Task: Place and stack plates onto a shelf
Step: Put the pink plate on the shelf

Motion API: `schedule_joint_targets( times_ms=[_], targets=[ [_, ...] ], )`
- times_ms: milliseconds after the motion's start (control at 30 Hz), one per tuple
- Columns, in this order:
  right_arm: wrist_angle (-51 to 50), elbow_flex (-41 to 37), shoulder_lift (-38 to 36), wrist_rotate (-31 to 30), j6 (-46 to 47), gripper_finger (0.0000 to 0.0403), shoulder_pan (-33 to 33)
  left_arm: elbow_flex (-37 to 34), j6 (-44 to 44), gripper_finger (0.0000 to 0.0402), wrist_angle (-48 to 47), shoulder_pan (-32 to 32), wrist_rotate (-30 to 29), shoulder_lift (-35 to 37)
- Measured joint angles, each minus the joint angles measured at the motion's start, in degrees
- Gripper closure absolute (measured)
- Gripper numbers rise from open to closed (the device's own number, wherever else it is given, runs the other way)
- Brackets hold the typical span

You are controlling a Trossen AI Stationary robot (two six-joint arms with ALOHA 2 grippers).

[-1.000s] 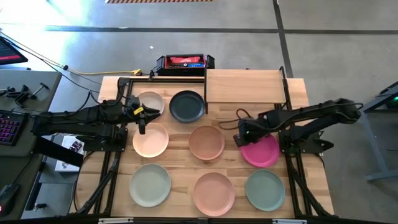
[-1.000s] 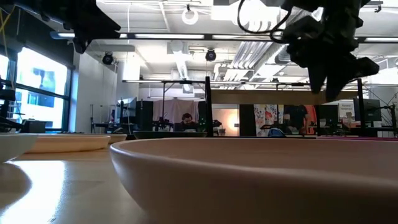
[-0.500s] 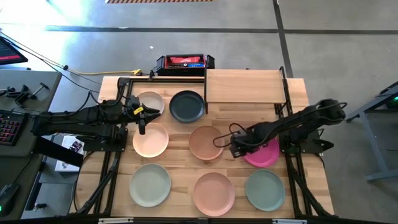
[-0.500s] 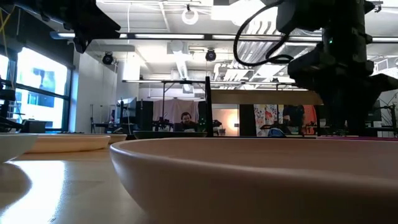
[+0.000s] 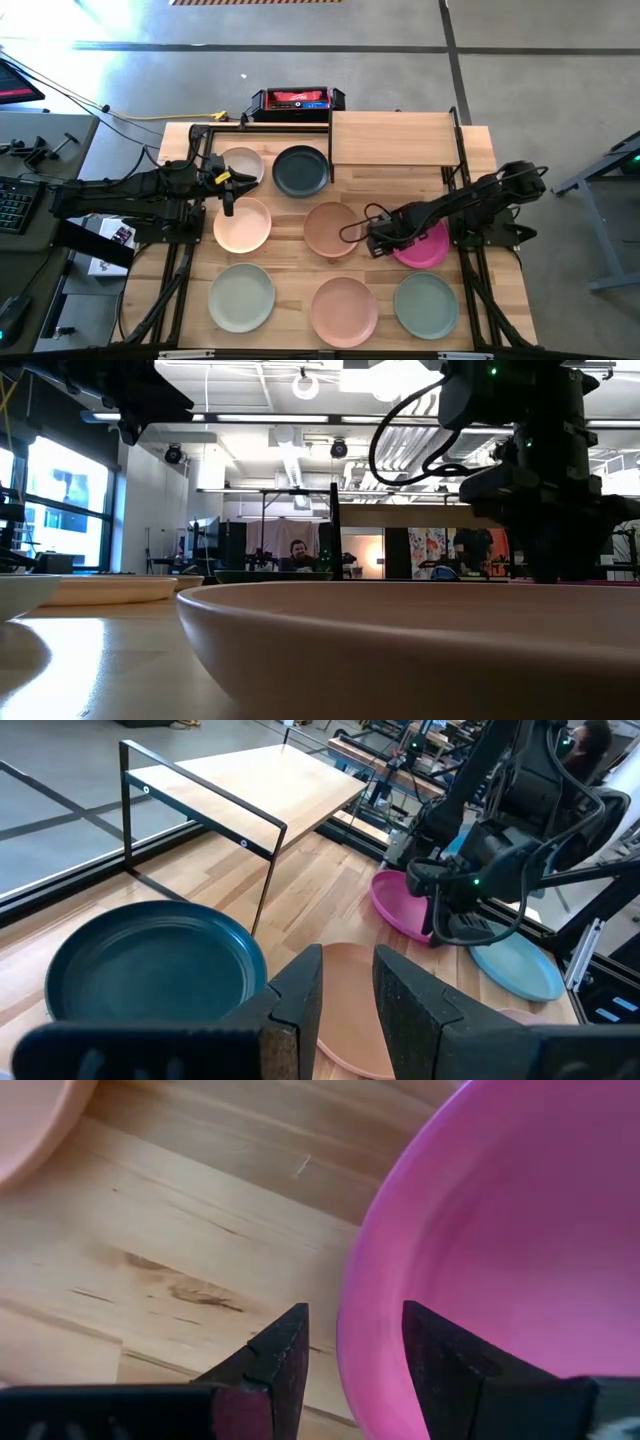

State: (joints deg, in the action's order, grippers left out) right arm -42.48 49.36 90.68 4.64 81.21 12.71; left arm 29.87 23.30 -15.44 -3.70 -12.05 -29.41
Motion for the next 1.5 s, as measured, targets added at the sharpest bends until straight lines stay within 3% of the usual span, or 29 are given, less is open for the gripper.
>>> schedule_joint_targets(
  times_ms=[867, 1233, 1500],
  targets=[
    [-0.13, 0.02, 0.60, -0.54, 1.28, 0.0265, 0.00, 0.00, -1.45, 0.0322, -0.02, -0.01, -0.04, 0.00],
    [-0.09, 0.04, 0.49, 0.11, 0.89, 0.0392, 0.00, 0.00, -1.45, 0.0322, -0.02, 0.00, -0.06, -0.01],
    [-0.53, 0.50, 0.49, 1.02, 0.23, 0.0399, -0.02, -0.02, -1.46, 0.0322, -0.02, 0.00, -0.07, -0.02]
  ],
)
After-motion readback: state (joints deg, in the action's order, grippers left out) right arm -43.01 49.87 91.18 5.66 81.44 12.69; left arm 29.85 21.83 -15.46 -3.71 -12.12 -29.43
